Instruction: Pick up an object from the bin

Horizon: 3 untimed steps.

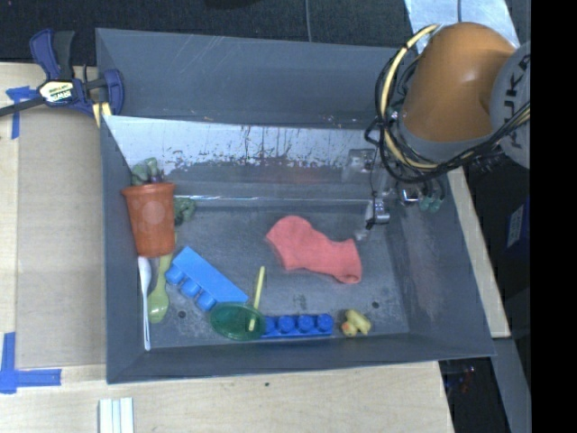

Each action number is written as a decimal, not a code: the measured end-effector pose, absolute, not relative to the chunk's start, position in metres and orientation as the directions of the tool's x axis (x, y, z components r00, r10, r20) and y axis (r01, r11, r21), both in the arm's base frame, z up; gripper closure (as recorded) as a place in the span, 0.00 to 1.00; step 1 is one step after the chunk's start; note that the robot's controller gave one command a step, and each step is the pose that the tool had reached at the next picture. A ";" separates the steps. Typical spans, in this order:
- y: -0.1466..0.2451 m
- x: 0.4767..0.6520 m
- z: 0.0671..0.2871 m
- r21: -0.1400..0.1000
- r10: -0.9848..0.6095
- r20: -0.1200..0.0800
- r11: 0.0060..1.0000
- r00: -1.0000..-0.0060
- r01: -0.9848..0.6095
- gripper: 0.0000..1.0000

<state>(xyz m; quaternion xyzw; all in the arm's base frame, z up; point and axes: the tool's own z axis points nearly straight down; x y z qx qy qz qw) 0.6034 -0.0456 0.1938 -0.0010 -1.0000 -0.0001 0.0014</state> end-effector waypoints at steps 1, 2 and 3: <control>-0.046 0.605 0.197 0.000 0.001 -0.004 1.000 -1.000 0.001 0.00; -0.035 0.569 0.132 -0.001 -0.016 -0.010 1.000 -1.000 -0.016 0.00; -0.037 0.559 0.103 0.001 0.166 -0.015 0.986 -0.986 0.166 0.00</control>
Offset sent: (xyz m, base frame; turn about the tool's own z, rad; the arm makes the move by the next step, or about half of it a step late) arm -0.0453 0.0149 -0.0796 -0.0238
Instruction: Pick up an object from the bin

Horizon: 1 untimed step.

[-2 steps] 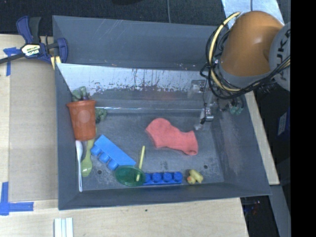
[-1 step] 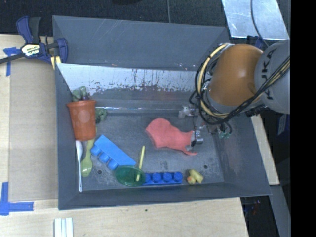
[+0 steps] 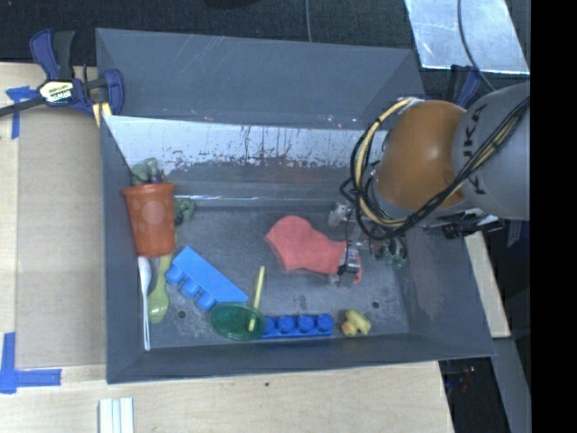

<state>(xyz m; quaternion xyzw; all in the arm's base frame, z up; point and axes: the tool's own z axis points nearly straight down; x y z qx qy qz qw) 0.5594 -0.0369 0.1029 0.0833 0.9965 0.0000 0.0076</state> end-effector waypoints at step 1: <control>-0.006 0.578 0.073 0.001 0.112 -0.012 0.994 -0.994 0.112 1.00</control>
Offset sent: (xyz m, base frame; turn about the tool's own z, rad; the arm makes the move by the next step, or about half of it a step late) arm 0.0000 0.0000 0.0000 0.0000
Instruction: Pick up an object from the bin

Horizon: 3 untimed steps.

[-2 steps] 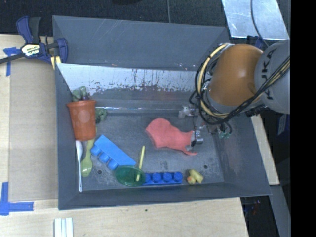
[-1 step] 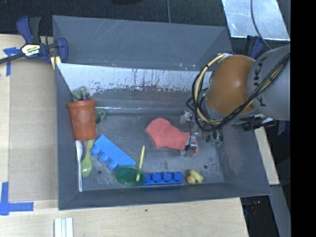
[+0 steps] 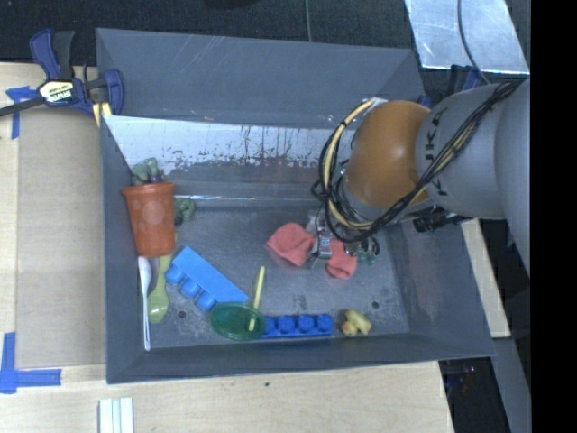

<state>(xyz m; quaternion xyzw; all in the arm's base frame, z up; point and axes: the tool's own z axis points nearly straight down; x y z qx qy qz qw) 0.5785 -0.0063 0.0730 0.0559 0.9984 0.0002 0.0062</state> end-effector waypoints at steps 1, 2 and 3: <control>-0.006 0.578 0.073 0.001 0.111 -0.012 0.994 -0.994 0.111 1.00; -0.013 0.582 0.140 0.001 0.110 -0.006 0.994 -0.994 0.110 1.00; -0.006 0.595 0.215 0.001 0.131 -0.005 0.991 -0.991 0.131 1.00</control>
Offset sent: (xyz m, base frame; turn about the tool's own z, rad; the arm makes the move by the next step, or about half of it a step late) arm 0.0125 -0.0163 0.1729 -0.0057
